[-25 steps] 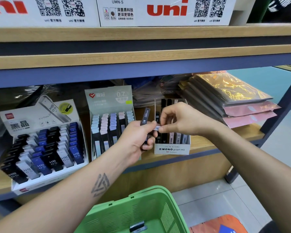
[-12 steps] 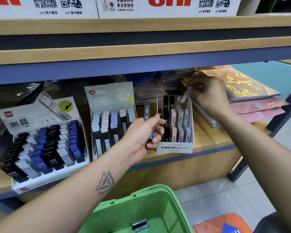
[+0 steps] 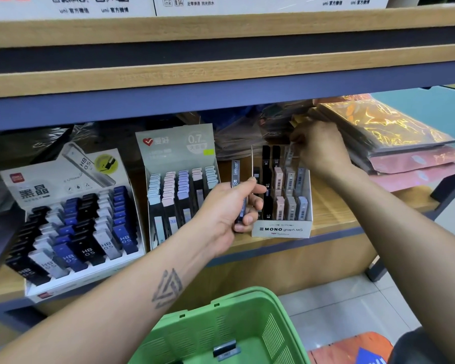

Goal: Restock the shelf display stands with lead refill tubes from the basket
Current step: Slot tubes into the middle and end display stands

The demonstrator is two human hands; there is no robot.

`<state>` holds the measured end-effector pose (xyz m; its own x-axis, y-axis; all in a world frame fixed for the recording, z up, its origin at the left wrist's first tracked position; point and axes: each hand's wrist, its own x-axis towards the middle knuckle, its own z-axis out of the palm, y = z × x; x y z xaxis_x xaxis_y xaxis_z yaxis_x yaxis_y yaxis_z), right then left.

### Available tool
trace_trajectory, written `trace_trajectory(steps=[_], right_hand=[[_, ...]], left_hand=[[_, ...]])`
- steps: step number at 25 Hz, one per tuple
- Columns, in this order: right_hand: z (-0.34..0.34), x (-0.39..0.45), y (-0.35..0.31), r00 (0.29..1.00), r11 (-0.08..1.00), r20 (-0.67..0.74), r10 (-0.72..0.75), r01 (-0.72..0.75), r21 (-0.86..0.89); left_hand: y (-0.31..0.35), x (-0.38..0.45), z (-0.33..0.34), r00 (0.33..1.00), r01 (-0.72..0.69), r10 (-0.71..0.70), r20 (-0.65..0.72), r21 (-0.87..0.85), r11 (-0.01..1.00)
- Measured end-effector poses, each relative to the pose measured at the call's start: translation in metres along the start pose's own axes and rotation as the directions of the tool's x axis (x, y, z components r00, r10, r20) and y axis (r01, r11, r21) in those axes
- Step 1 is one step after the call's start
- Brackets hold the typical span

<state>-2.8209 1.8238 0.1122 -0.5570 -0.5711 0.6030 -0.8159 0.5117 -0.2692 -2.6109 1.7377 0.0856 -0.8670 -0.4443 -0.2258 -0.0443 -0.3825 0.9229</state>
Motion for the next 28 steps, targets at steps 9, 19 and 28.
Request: trace_trajectory(steps=[9, 19, 28], right_hand=[[0.016, -0.004, 0.001, 0.994, 0.992, 0.101, -0.036, 0.047, -0.117], [-0.038, -0.028, -0.063, 0.837, 0.664, 0.530, -0.135, -0.321, 0.676], [-0.038, -0.043, -0.045, 0.800, 0.369, 0.599, 0.013, -0.561, 0.741]], left_hand=[[-0.003, -0.001, -0.001, 0.999, 0.006, -0.006, 0.037, 0.010, 1.000], [-0.002, -0.004, -0.001, 0.998, 0.037, -0.042, 0.052, 0.105, 0.994], [0.005, -0.012, -0.010, 1.000, -0.027, 0.027, 0.006, -0.024, 0.999]])
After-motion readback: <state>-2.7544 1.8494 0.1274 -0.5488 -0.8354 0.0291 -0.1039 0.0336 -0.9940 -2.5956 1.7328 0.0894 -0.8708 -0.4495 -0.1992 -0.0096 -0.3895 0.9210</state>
